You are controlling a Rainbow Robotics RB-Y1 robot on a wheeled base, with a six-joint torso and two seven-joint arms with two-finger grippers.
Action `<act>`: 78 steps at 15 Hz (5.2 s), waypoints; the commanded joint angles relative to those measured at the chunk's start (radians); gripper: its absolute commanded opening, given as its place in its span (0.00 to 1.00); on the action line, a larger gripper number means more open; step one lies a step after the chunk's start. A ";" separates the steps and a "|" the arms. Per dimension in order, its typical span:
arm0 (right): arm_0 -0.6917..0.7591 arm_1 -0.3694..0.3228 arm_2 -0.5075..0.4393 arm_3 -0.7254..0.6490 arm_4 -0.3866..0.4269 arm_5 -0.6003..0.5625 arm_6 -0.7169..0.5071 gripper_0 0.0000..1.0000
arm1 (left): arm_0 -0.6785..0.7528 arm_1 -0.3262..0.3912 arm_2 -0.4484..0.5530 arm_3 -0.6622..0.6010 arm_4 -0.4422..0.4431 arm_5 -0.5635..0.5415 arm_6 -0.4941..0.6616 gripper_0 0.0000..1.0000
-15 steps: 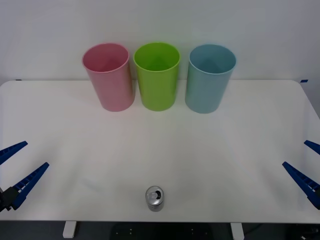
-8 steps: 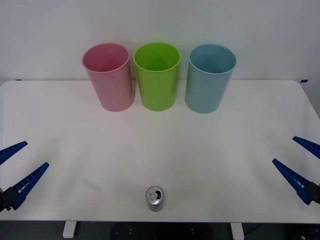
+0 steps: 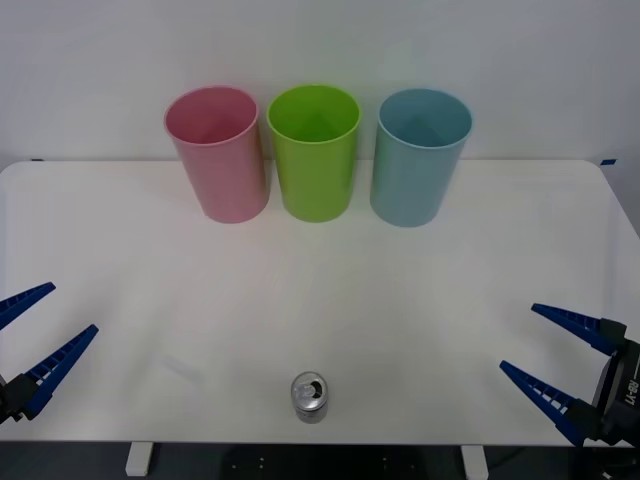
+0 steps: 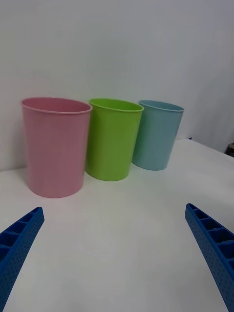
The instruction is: Grasp the object on the table and drop it into the matching bin: aluminum can to the light blue bin, PET bottle to the pink bin.
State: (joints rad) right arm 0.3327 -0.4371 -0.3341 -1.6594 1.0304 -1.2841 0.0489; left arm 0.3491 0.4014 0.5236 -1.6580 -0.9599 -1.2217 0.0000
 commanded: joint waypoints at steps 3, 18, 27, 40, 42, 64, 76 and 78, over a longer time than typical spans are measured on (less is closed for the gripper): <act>-0.021 -0.011 0.072 0.063 0.025 -0.104 0.029 1.00 | 0.000 0.000 0.000 0.000 0.000 0.000 0.000 1.00; -0.159 -0.020 0.434 0.262 0.026 0.042 0.397 1.00 | 0.000 0.000 0.000 0.000 0.000 0.000 0.000 1.00; -0.184 0.040 0.599 0.262 0.028 0.226 0.443 1.00 | 0.000 0.000 0.000 0.000 0.000 0.000 0.000 1.00; -0.231 0.115 0.728 0.262 0.034 0.408 0.470 1.00 | 0.000 0.000 0.000 0.000 0.000 0.000 0.000 1.00; -0.239 0.126 0.745 0.262 0.034 0.442 0.471 1.00 | 0.000 0.000 0.000 0.000 0.000 0.000 0.000 1.00; -0.248 0.147 0.797 0.262 0.033 0.545 0.528 0.00 | 0.000 0.000 0.000 0.000 0.000 0.000 0.000 1.00; -0.247 0.140 0.587 0.181 -0.024 0.488 0.405 0.00 | 0.000 0.000 0.000 0.000 0.000 0.000 0.000 1.00; -0.239 0.140 0.541 0.132 -0.023 0.490 0.339 0.00 | 0.000 0.000 0.000 0.000 0.000 0.000 0.000 1.00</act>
State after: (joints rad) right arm 0.0909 -0.2974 0.2243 -1.5094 1.0074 -0.7956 0.4107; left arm 0.3491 0.4014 0.5236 -1.6581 -0.9599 -1.2217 0.0000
